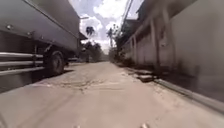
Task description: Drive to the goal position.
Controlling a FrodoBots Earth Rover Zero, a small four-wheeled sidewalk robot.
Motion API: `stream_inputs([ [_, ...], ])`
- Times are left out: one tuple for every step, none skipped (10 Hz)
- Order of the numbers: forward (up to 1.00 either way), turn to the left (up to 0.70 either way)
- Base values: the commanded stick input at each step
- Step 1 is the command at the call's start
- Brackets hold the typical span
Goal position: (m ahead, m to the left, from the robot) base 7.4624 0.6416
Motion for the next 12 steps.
stream_inputs([
  [0.63, 0.00],
  [0.61, 0.00],
  [0.58, 0.00],
  [0.56, 0.00],
  [0.53, 0.00],
  [0.51, 0.00],
  [0.50, 0.00],
  [0.50, 0.00],
  [0.50, 0.00],
  [0.50, 0.00],
  [0.50, -0.04],
  [0.50, -0.20],
])
